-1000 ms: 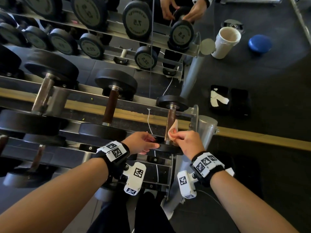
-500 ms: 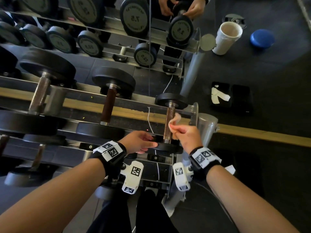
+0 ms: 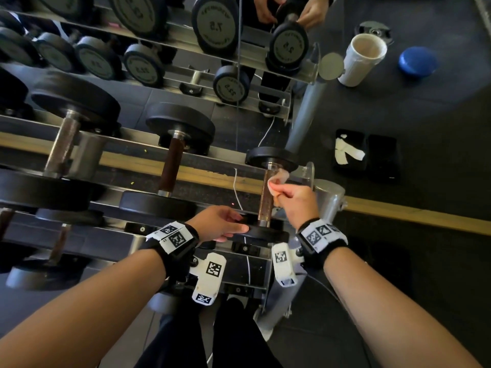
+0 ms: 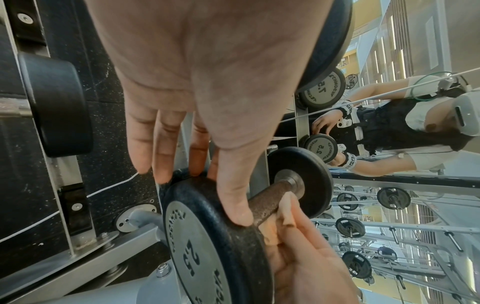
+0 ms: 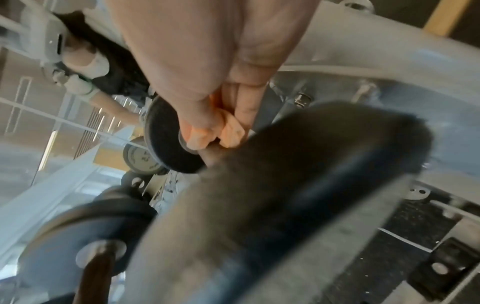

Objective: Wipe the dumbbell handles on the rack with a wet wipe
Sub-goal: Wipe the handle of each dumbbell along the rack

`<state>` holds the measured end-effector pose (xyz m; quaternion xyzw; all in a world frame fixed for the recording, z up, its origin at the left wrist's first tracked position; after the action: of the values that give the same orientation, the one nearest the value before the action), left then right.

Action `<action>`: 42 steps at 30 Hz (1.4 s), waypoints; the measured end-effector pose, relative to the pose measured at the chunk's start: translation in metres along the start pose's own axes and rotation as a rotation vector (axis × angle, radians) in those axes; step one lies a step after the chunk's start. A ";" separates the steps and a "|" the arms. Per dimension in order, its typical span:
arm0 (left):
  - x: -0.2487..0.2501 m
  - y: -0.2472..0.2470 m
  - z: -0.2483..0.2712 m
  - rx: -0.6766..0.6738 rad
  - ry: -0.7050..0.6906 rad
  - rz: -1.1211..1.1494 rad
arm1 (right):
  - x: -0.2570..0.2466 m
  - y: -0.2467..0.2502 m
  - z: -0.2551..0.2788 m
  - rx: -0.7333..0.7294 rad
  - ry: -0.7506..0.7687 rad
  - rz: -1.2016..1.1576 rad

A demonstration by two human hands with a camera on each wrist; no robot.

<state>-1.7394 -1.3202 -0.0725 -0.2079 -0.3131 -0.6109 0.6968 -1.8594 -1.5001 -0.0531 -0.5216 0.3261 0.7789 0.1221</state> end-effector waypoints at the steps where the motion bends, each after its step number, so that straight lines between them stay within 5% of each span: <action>1: 0.000 0.001 0.000 -0.002 0.000 0.002 | 0.002 -0.001 0.007 -0.020 0.012 0.021; 7: 0.003 -0.001 0.001 0.005 -0.002 0.028 | 0.002 0.007 0.022 -0.337 0.005 0.357; 13: 0.002 -0.003 0.003 -0.007 -0.012 0.045 | -0.029 0.031 -0.014 0.037 0.106 0.290; 22: 0.000 -0.001 0.002 0.005 -0.007 0.062 | -0.017 -0.002 0.001 -0.011 0.094 0.333; 27: -0.001 -0.001 0.000 -0.014 -0.006 0.075 | -0.011 0.003 0.020 -0.258 0.069 0.416; 33: 0.000 -0.003 0.002 -0.027 -0.017 0.075 | -0.017 0.024 -0.009 -0.047 0.031 0.327; 42: 0.002 -0.002 0.004 -0.034 -0.008 0.097 | 0.005 0.001 0.027 -0.177 0.023 0.253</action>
<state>-1.7421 -1.3193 -0.0687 -0.2372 -0.2951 -0.5810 0.7205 -1.8816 -1.4841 -0.0505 -0.4938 0.3207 0.8078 -0.0271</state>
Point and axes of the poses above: each hand's wrist, its own z-axis away from the middle knuckle, its own y-axis out of the back of the hand, x = y × z, the point moved 5 cm from there along -z, towards the middle knuckle, and after that the axes turned 4 degrees about -x, right-handed, at the moved point
